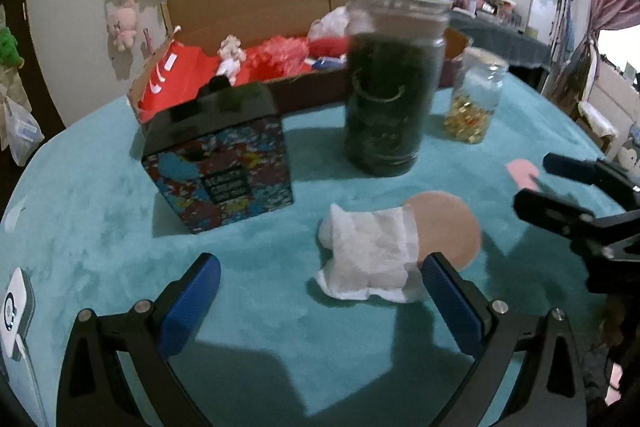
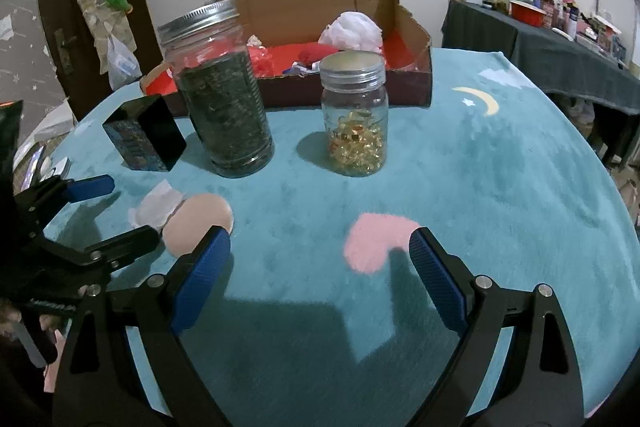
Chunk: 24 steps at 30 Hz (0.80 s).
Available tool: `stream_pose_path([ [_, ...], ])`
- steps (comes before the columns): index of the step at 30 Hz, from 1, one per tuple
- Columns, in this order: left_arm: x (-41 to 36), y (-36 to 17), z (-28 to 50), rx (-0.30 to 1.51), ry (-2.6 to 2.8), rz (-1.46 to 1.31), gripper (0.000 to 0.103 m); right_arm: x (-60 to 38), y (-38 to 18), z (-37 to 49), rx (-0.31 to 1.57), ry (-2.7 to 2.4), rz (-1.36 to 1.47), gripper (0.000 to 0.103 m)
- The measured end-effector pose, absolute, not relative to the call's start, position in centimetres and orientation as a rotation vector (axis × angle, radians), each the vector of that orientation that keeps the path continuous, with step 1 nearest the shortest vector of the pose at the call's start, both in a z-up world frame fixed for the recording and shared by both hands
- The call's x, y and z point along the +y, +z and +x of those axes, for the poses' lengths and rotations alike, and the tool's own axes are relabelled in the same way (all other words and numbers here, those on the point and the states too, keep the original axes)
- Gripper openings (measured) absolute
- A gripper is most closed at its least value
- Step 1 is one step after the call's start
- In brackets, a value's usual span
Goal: Organize soft objects
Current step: 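Grasp the white tissue with the left tool while the right tool grasps the tan round sponge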
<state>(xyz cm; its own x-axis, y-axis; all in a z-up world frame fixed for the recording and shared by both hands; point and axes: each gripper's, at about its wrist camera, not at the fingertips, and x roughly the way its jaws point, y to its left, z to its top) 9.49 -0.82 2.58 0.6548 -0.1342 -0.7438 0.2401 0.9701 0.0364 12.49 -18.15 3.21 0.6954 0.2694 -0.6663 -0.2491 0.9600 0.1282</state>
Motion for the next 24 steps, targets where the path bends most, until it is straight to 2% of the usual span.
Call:
stream_pose_path([
  [7, 2.3, 3.0, 9.5, 0.831, -0.177, 0.154, 0.102, -16.3, 3.6, 13.8, 0.795, 0.408, -0.044, 0.092],
  [10, 2.2, 3.4, 9.4, 0.827, -0.236, 0.144, 0.093, -15.1, 3.4, 14.3, 0.825, 0.484, -0.088, 0.092],
  [20, -0.1, 3.4, 10.1, 0.837, -0.405, 0.186, 0.076, -11.3, 2.4, 15.2, 0.892, 0.636, -0.232, 0.09],
  [21, -0.4, 3.3, 10.3, 0.843, -0.411, 0.192, 0.072, -11.1, 2.3, 15.1, 0.888, 0.639, -0.243, 0.086],
  [22, -0.5, 3.0, 10.5, 0.854, -0.417, 0.193, 0.064, -11.0, 2.4, 15.1, 0.885, 0.641, -0.25, 0.08],
  [24, -0.6, 2.8, 10.8, 0.862, -0.43, 0.178, 0.059, -10.8, 2.3, 15.1, 0.878, 0.647, -0.261, 0.072],
])
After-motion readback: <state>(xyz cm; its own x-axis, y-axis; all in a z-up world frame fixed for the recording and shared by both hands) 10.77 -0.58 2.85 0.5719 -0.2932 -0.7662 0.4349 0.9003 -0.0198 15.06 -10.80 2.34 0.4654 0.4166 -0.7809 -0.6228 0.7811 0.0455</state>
